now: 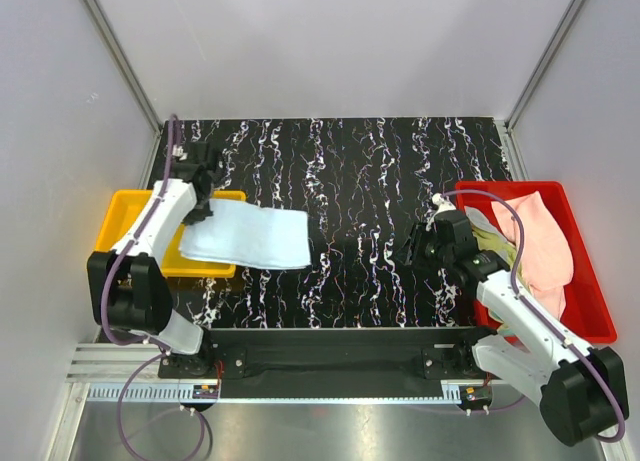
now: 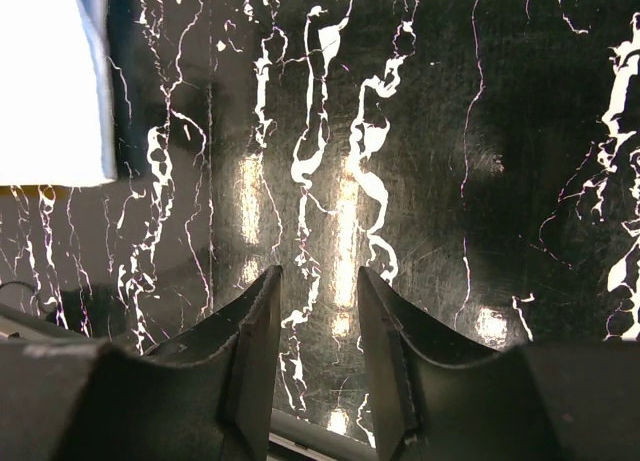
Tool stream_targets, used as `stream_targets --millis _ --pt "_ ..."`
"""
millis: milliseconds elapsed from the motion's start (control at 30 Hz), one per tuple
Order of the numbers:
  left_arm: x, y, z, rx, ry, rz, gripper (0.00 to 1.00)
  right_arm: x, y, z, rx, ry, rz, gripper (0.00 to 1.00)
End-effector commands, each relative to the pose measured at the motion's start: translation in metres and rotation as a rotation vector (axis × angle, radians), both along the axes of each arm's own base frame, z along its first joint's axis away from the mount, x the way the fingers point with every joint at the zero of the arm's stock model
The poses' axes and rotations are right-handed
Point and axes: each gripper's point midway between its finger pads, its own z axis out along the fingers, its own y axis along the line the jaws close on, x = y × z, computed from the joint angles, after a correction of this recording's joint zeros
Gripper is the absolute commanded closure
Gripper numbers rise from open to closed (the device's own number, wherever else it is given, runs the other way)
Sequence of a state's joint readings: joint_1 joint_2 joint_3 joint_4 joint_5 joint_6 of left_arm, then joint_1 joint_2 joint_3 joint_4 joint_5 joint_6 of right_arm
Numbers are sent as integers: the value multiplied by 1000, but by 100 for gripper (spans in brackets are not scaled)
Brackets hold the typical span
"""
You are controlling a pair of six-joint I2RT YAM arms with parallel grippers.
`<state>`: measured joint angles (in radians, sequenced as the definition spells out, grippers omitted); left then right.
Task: Fold and stack the towels
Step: Neatly place the folded towel into the bin
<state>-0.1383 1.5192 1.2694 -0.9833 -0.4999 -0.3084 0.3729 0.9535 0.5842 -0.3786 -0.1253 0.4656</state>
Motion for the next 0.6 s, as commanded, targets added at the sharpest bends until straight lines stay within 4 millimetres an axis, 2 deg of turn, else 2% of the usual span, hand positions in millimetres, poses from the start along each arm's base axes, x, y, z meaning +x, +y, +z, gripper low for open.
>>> stream_targets --millis 0,33,100,267,367,567 --pt "1 50 20 120 -5 50 100 5 6 13 29 -68 28 57" --pt "9 57 21 124 -36 59 100 5 6 13 29 -68 31 57" --pt "10 79 24 149 -49 103 100 5 6 14 31 -72 31 57" --pt "20 112 24 168 -74 163 100 4 4 18 35 -94 20 57" --pt "20 129 17 171 -55 204 100 5 3 20 32 -104 12 57" --pt "16 149 6 219 -22 290 100 6 2 25 34 -133 14 56"
